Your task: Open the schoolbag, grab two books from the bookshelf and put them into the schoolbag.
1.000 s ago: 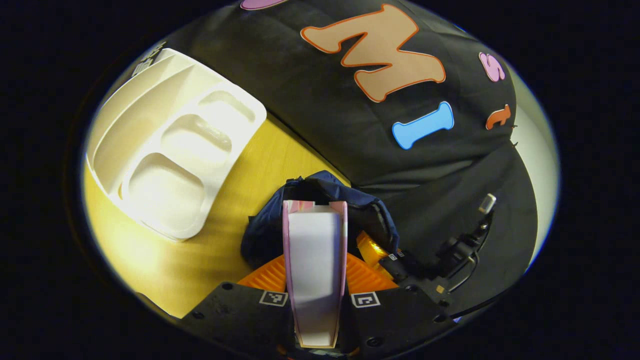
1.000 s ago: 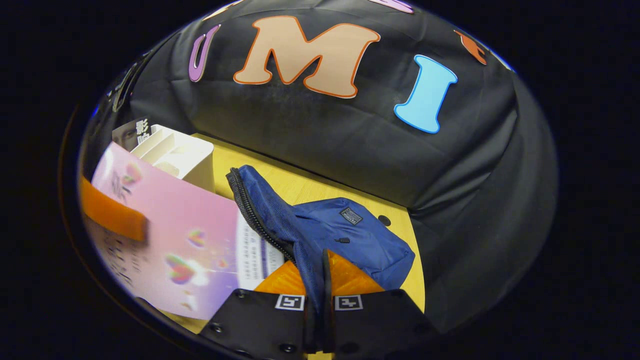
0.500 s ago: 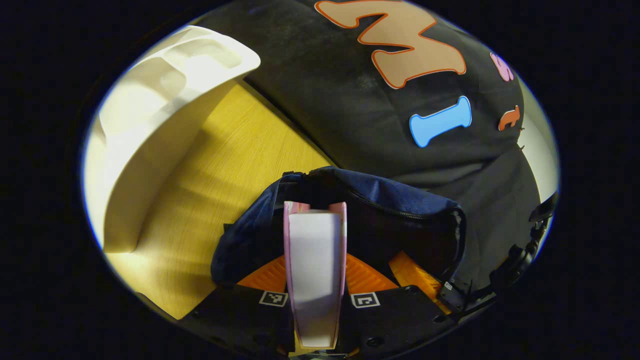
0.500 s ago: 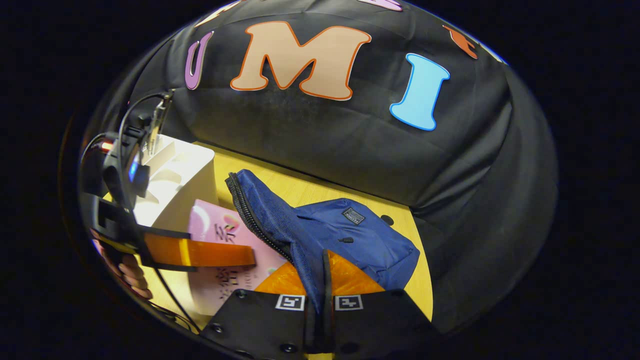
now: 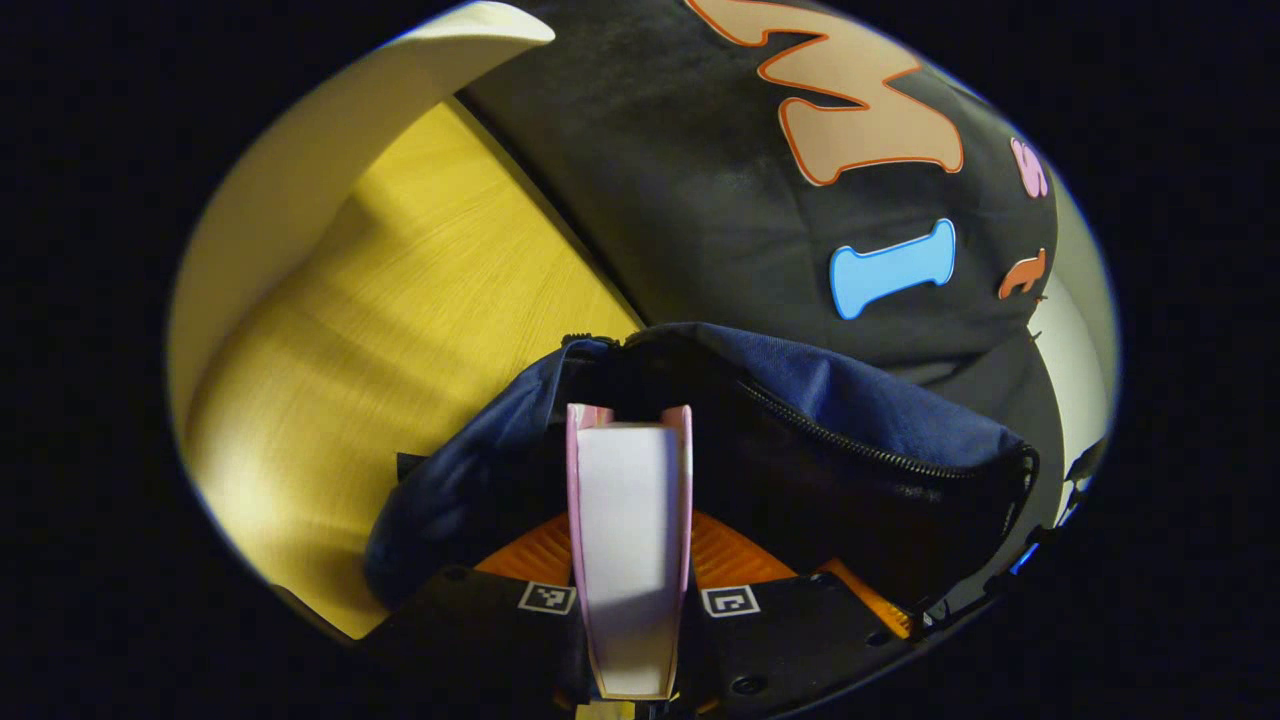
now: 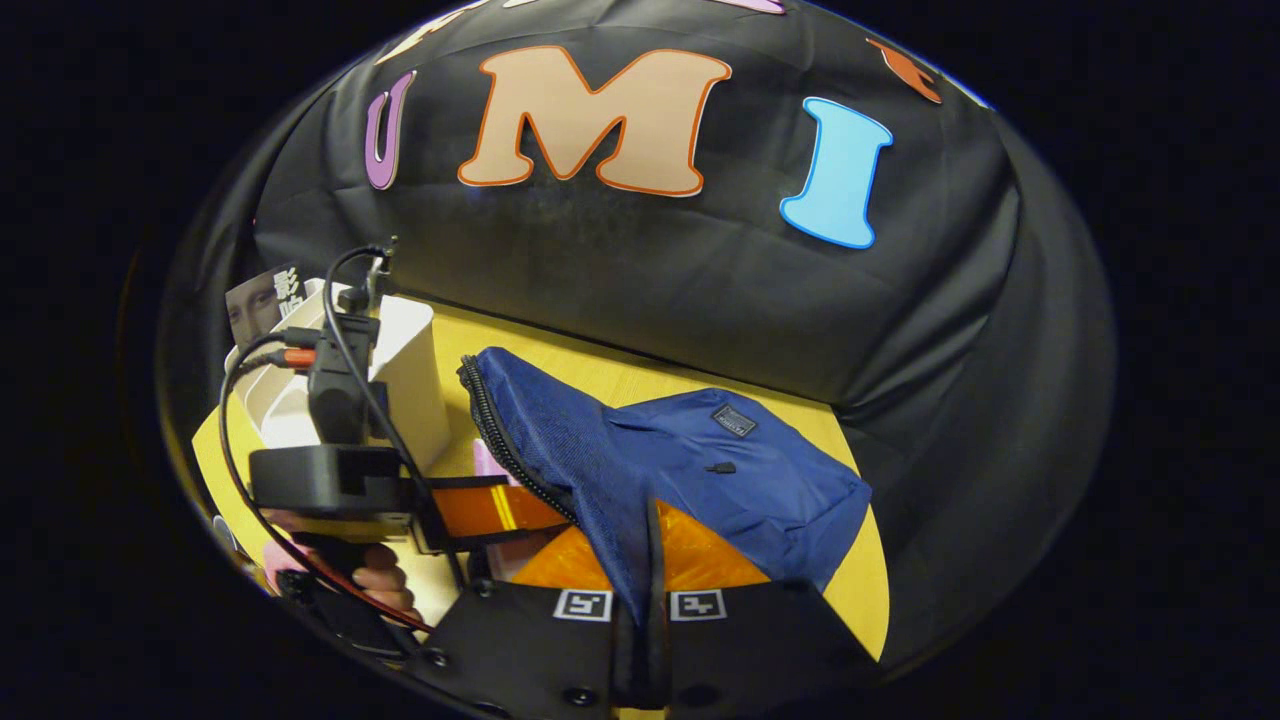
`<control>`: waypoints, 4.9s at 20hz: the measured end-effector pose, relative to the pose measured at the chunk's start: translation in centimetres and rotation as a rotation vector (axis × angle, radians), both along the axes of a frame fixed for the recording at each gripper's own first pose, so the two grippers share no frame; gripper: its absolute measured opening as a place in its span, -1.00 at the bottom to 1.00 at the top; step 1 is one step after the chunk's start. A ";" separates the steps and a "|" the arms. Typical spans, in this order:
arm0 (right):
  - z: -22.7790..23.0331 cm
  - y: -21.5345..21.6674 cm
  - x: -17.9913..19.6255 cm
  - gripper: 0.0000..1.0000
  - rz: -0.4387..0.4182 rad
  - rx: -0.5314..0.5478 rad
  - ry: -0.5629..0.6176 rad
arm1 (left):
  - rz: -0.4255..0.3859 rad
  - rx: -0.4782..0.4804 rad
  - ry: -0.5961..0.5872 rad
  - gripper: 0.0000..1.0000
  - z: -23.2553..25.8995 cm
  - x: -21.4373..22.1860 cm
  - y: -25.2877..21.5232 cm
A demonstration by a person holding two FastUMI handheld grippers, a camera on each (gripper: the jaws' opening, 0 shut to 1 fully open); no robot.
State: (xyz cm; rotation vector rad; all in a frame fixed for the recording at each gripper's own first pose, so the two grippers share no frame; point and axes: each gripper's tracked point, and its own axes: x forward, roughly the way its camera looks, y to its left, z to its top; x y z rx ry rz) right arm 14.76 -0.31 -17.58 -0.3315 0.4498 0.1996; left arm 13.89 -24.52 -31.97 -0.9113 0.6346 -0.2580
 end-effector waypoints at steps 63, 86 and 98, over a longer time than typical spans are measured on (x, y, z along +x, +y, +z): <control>0.1 -2.0 0.1 -0.88 -0.179 -0.174 -0.060 | -0.035 1.011 0.222 0.80 18.6 -5.0 52.8; -0.6 -1.5 -0.1 -0.87 -0.157 -0.197 -0.042 | -0.232 0.906 0.753 -0.22 12.6 -6.5 49.0; -1.1 -1.7 -0.3 -0.86 -0.109 -0.180 -0.026 | -0.020 0.903 0.625 -0.22 24.1 -13.4 47.8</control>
